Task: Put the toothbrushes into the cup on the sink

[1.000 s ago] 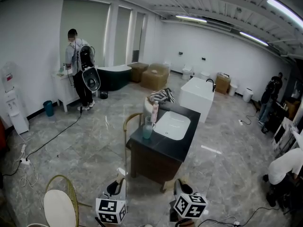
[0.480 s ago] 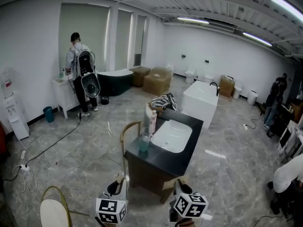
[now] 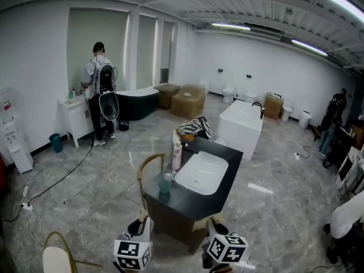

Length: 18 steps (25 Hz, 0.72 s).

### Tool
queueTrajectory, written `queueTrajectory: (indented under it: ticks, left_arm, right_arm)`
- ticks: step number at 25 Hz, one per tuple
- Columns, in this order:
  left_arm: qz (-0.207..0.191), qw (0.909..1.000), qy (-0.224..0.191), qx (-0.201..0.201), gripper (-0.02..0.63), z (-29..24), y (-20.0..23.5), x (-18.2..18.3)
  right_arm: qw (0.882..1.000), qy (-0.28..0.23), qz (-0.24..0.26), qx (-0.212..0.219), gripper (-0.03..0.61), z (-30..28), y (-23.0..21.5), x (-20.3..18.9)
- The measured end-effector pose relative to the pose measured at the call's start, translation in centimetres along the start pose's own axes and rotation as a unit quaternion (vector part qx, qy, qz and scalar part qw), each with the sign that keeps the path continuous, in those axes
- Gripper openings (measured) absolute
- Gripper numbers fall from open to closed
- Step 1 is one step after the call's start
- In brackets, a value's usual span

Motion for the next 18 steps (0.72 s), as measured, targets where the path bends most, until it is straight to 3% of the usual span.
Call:
queueTrajectory:
  ticks: [18]
  left_arm:
    - [0.012,0.9996,0.025,0.000,0.044,-6.1,3.0,-2.1]
  right_arm:
    - [0.999,0.023,-0.013,-0.018,0.030,-6.2,-2.7,-0.4]
Point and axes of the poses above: the fingertips, and each gripper's own axes: z backward along the fingers, y to its left, x out of its top, the point moved 1 cm from there along z, backward along the fingers, and after that the axes turned 14 degrees about -x, right-handed, at the moved point
